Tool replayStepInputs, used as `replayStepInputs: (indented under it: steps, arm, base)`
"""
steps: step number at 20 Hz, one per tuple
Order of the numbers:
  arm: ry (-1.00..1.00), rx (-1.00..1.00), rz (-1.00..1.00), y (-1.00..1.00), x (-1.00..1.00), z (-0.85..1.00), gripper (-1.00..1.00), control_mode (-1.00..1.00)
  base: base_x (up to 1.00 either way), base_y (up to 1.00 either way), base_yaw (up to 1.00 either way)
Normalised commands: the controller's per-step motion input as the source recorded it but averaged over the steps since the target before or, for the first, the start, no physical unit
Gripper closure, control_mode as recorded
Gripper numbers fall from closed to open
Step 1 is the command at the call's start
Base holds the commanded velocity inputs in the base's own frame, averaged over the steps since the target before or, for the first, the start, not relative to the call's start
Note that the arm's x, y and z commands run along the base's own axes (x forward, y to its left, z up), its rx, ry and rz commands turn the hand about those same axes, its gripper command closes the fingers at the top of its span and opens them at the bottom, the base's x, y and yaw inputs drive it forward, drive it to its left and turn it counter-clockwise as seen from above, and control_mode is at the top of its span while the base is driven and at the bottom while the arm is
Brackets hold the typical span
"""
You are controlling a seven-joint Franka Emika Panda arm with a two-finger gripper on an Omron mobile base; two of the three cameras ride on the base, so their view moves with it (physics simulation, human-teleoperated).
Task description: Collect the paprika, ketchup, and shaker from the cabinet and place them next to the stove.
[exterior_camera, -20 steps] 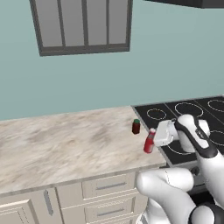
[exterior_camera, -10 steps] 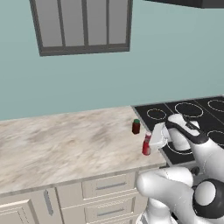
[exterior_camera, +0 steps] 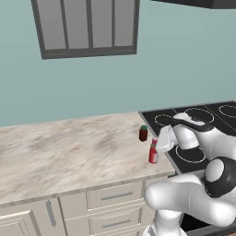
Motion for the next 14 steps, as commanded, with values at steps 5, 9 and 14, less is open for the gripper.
replayStepInputs:
  steps: [5, 9, 14]
  arm:
    - [-0.01, 0.00, 0.09, -0.04, 0.10, -0.35, 1.00, -1.00]
    - [-0.09, -0.01, 0.06, 0.02, -0.21, -0.36, -1.00, -1.00]
    - [-0.04, -0.01, 0.01, 0.14, -0.22, -0.12, -1.00, -1.00]
  base:
    - [0.00, 0.00, 0.00]
    - [0.00, 0.00, 0.00]
    - [0.00, 0.00, 0.00]
